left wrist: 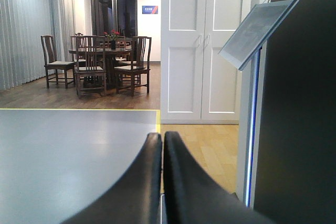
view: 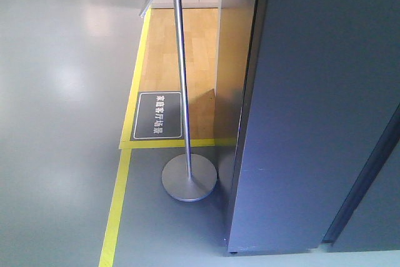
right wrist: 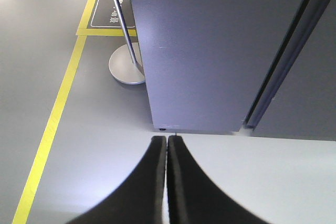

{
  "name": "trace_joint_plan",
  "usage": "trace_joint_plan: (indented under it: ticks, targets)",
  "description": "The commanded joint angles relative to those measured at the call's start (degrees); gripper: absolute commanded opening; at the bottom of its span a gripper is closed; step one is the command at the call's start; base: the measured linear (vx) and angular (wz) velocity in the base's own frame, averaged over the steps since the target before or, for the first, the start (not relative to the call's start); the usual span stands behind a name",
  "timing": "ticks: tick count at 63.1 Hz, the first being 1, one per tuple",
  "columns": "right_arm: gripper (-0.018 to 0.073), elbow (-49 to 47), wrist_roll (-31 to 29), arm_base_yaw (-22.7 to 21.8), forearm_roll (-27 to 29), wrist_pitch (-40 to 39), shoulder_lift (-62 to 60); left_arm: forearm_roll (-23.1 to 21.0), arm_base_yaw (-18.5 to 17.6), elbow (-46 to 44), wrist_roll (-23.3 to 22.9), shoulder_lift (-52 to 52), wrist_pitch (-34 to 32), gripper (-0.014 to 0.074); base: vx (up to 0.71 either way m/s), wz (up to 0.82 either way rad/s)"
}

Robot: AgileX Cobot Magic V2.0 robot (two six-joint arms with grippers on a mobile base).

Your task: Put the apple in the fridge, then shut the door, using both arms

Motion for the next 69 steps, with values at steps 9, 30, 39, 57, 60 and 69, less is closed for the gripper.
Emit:
trace_joint_plan:
  ticks: [9, 30, 39, 57, 60, 69]
  targets:
    - [-0.0003, -1.3, -0.6, -0.1, -0.1, -3.6, 0.8, -0.6, 0.1, 1.7, -0.8, -1.2, -4.6, -0.0006, 0.0, 0.0]
    - [-0.0003, -1.3, -0.6, -0.1, -0.1, -3.4, 0.8, -0.6, 0.1, 1.6, -0.8, -0.9, -4.6, -0.0006, 0.0, 0.0]
    - [-0.0003, -1.3, -0.6, -0.1, -0.1, -3.4, 0.8, -0.6, 0.1, 1.6, -0.8, -0.9, -4.6, -0.0006, 0.0, 0.0]
    - [-0.0003, -1.3, -0.6, -0.1, -0.1, -3.4, 0.8, -0.6, 0.1, 1.6, -0.8, -0.9, -4.6, -0.0006, 0.0, 0.0]
    - [-0.0003, -1.3, -0.6, -0.1, -0.1, -3.4, 0.8, -0.6, 0.1, 1.6, -0.8, -0.9, -4.6, -0.0006, 0.0, 0.0]
    - [-0.0003, -1.0, -1.5, -0.1, -2.1, -5.5, 0.7, -0.6, 0.1, 1.6, -0.8, -0.9, -4.6, -0.0006, 0.0, 0.0]
